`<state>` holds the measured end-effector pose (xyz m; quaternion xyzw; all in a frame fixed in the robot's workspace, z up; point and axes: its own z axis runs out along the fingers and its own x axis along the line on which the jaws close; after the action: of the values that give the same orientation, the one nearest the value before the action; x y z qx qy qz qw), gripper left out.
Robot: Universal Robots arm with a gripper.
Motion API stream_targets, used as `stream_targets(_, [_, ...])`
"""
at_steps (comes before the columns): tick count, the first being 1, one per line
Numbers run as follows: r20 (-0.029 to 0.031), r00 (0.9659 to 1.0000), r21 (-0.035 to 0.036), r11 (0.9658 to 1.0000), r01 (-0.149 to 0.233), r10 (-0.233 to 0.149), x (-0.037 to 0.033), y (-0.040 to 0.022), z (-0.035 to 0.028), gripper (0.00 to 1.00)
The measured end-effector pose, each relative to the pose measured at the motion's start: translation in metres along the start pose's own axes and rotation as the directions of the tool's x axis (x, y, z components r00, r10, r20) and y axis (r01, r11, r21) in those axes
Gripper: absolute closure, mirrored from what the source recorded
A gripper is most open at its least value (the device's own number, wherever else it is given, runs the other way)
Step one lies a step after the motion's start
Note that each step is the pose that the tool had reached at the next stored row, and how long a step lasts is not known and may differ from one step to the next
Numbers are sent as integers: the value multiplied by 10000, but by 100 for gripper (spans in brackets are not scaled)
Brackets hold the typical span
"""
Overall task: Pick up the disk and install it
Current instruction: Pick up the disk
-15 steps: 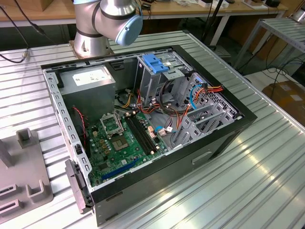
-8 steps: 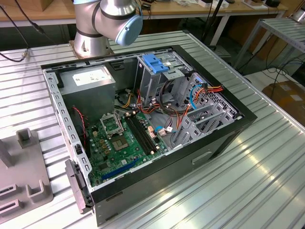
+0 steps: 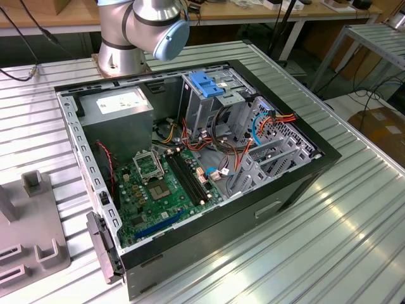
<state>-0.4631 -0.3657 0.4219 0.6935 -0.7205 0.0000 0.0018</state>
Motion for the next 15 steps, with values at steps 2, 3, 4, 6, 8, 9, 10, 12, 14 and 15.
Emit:
stream_targets(2, [0,10000,0,10000,0,0,0,0,-6,63])
stream_targets(3, [0,10000,0,10000,0,0,0,0,-14,63])
stream_targets(4, [0,10000,0,10000,0,0,0,0,-19,63])
stream_targets(6, [0,10000,0,10000,0,0,0,0,-31,63])
stream_targets(8, [0,10000,0,10000,0,0,0,0,-41,63])
stream_targets(9, [-1,10000,0,10000,0,0,0,0,-46,63])
stream_targets(10, [-1,10000,-1,10000,0,0,0,0,-56,63])
stream_targets(12, [0,10000,0,10000,0,0,0,0,-68,63])
stream_targets(14, [-1,10000,0,10000,0,0,0,0,-85,63])
stream_targets(15, [0,10000,-1,10000,0,0,0,0,-100,63])
